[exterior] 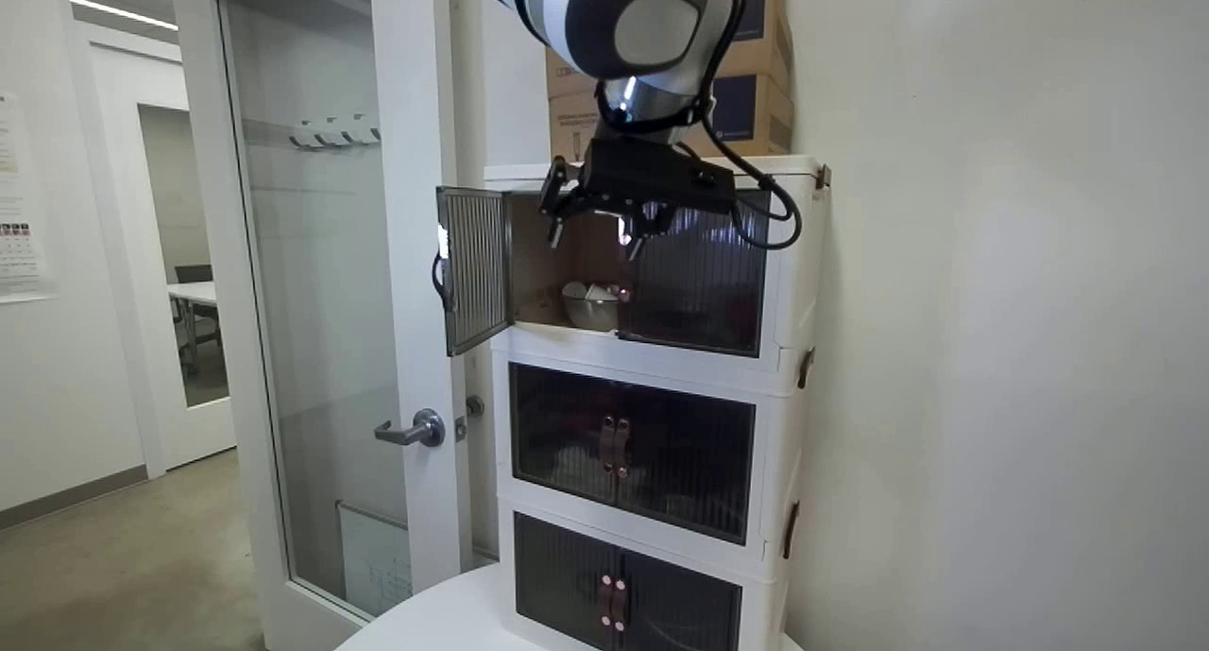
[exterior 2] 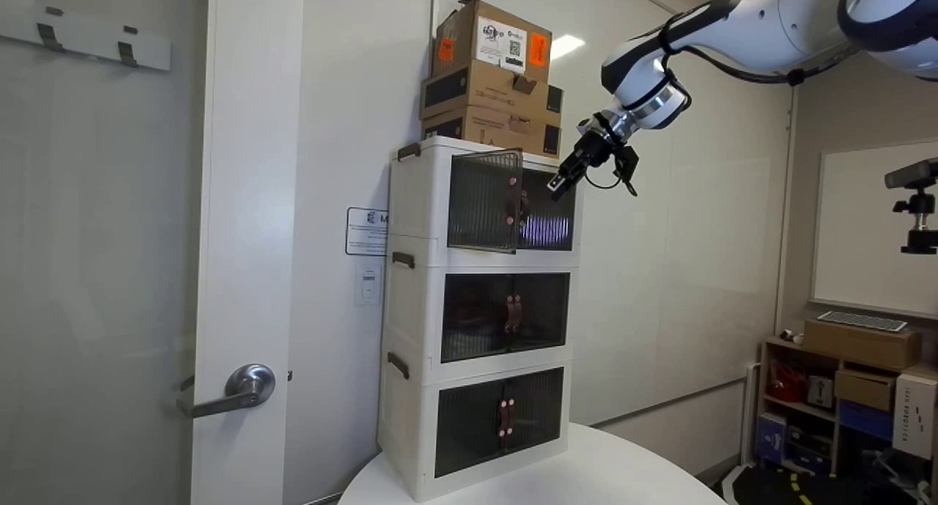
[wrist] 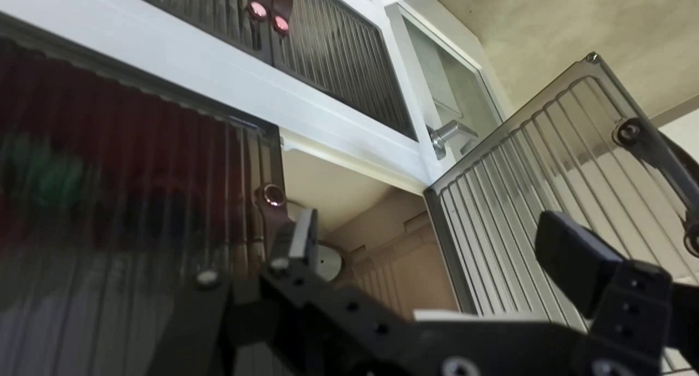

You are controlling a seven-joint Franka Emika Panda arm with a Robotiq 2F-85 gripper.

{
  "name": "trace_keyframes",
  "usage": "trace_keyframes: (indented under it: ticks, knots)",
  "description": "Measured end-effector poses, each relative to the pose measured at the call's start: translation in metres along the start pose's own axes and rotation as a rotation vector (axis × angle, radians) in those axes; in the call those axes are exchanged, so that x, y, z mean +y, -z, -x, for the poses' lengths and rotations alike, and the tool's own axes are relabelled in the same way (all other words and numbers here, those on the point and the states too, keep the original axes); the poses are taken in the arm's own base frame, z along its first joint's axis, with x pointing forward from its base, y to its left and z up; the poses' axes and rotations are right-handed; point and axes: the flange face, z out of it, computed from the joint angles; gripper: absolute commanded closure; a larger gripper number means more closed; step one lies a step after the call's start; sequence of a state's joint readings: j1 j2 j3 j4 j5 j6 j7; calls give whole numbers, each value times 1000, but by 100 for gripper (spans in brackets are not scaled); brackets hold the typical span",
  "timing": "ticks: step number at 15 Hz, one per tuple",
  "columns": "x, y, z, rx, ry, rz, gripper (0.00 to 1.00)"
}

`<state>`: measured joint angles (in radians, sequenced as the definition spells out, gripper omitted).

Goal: Open the top drawer

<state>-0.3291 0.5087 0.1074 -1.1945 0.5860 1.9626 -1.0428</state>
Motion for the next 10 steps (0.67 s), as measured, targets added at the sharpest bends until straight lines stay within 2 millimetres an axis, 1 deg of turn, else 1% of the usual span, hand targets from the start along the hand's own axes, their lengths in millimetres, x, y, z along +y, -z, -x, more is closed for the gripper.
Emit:
trace_keyframes:
  ticks: [3,6,10]
  knots:
    - [5,-21,-2,45,43,-33,0]
    - [12,-39,3,48,42,-48,0]
    - [25,-49,12,57,19,-30,0]
